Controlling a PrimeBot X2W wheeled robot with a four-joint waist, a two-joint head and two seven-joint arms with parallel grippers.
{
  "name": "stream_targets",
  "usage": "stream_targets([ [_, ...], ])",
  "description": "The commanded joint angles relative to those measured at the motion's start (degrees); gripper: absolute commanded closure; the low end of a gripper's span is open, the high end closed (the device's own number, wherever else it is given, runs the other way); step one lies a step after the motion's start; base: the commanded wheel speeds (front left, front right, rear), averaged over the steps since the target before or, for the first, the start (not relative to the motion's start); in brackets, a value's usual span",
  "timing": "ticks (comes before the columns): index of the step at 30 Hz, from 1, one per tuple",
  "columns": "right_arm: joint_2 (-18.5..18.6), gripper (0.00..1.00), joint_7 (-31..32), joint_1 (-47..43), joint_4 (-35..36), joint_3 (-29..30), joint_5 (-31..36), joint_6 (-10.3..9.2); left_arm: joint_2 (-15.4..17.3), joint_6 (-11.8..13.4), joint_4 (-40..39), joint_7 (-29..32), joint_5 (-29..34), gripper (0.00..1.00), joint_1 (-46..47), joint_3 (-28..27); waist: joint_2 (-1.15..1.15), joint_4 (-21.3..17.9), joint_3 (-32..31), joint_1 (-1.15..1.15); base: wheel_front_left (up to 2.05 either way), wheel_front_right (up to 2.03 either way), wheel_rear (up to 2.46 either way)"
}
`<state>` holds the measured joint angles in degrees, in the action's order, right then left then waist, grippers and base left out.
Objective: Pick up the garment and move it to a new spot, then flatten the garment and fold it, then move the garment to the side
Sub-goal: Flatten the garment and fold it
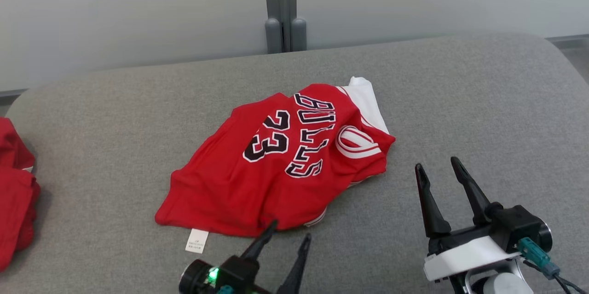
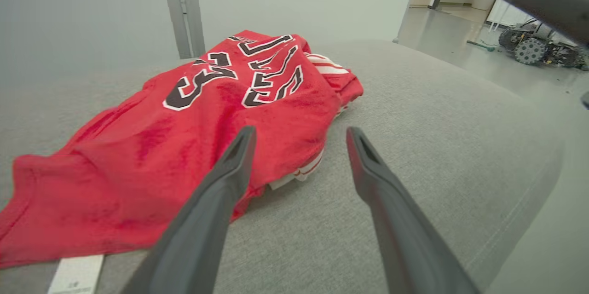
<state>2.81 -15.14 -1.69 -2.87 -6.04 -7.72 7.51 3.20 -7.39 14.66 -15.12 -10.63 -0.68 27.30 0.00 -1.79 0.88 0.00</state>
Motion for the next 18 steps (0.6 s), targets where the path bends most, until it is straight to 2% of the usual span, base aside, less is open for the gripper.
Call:
stream_targets([
  [1,0.13,0.0,0.0,1.4,0.49,-0.02,0.25,-0.04,0.61,-0.11,1.28,-0.03,-1.04,0.0,2.8,2.12,0.0,-1.62,3.52,0.0,0.0,0.0,0.0],
  [7,0.14,0.0,0.0,4.61,1.0,0.03,0.96,-0.04,1.51,-0.07,8.05,-0.04,-4.56,0.0,13.09,11.55,0.0,-3.82,9.04,0.0,0.0,0.0,0.0],
  [11,0.14,0.0,0.0,5.91,1.47,0.82,1.49,-0.04,1.62,-0.07,13.23,-0.03,-5.0,0.0,18.19,11.3,0.0,-4.79,12.13,0.0,0.0,0.0,0.0],
  [12,0.12,0.0,0.0,6.34,1.64,0.83,1.47,-0.04,1.46,-0.07,17.45,-0.02,-5.11,0.0,20.2,10.58,0.0,-5.17,13.31,0.0,0.0,0.0,0.0],
  [17,0.14,0.0,0.0,7.24,1.69,0.79,1.01,-0.04,0.78,-0.08,28.88,0.23,-10.74,0.0,24.52,13.28,0.0,-6.03,14.96,0.0,0.0,0.0,0.0],
  [18,0.13,0.0,0.0,7.34,1.68,0.9,0.9,-0.04,0.84,-0.04,30.16,0.33,-11.58,0.22,25.03,13.8,0.0,-6.05,15.04,0.0,0.0,0.0,0.0],
])
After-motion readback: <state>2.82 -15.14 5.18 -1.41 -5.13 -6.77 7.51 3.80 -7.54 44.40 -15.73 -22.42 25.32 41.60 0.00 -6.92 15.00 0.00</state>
